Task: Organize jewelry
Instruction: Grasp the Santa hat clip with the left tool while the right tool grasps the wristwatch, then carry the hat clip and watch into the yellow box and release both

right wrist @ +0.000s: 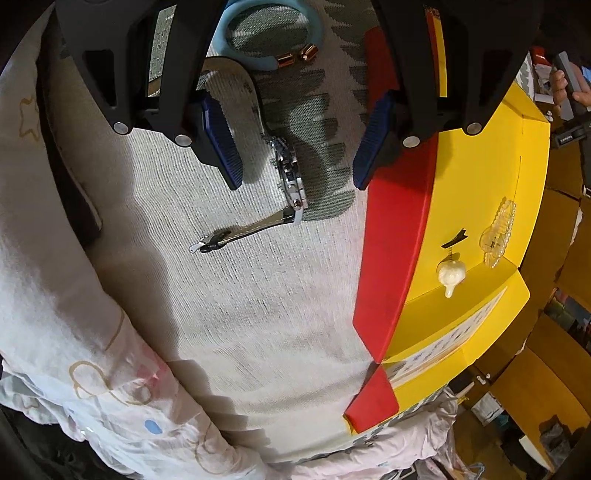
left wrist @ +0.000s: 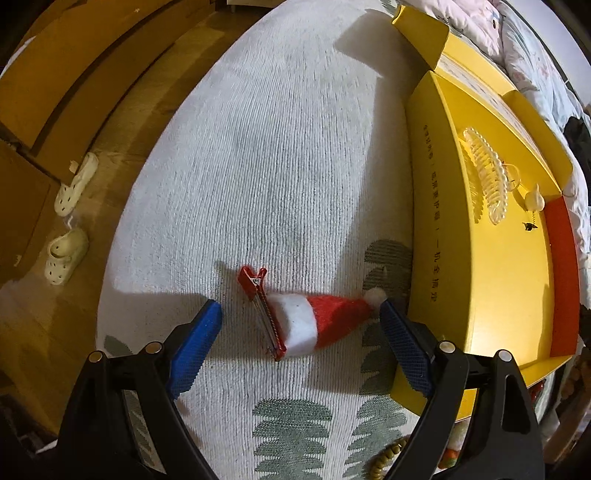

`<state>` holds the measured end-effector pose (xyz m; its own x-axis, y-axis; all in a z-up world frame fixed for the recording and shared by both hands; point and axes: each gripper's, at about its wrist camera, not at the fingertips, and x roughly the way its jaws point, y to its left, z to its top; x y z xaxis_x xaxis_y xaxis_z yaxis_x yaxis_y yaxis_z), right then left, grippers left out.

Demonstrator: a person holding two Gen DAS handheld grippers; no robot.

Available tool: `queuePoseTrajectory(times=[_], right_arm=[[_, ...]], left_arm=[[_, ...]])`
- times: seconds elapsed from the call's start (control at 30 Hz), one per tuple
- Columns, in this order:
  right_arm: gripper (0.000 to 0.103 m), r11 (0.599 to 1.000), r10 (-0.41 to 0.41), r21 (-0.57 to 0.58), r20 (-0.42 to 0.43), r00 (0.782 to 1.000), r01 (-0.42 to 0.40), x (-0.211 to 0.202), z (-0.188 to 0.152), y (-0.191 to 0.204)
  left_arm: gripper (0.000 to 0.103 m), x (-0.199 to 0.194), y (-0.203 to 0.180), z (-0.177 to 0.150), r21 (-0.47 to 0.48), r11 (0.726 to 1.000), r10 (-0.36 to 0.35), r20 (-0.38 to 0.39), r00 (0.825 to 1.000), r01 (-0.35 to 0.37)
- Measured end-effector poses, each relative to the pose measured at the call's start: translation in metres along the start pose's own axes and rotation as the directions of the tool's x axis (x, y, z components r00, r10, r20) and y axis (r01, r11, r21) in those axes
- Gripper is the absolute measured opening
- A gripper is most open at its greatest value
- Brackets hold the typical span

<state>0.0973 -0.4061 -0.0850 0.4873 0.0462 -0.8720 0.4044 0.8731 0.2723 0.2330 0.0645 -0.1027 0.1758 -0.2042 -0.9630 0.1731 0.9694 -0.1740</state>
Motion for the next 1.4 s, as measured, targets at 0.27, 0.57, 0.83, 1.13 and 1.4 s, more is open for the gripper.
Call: queuePoseTrajectory(times=[0.27,0.57,0.83,1.13,1.4], right_arm=[[0.054,1.0,0.015,0.024,0.008,1.0,-0.015,0.002,0.001,-0.009],[0.026,1.0,0.015,0.023,0.0,1.0,-0.015,0.005,0.0,-0.011],[0.019,0.998,0.044,0.039,-0.003,0.999,-0.044,0.006,0.0,-0.013],[0.015,0.998,0.044,0.039,0.002,0.999,-0.044,0.004,-0.001,-0.01],[0.011,0.997,0.067,0.046,0.035,0.997,-0.069,-0.008,0.002,-0.012]], left_arm=[[0.085,-0.001,0.002,0.0,-0.017,1.0,-0.014,0.0,1.0,0.014],[0.072,-0.001,0.011,0.002,-0.056,0.997,-0.044,0.002,0.999,0.044],[0.037,-0.004,0.021,0.004,-0.08,0.994,-0.079,0.007,0.997,0.08],[0.03,-0.007,0.026,0.004,-0.089,0.992,-0.093,0.008,0.996,0.093],[0.03,-0.024,0.018,0.001,-0.075,0.992,-0.094,0.048,0.994,0.097]])
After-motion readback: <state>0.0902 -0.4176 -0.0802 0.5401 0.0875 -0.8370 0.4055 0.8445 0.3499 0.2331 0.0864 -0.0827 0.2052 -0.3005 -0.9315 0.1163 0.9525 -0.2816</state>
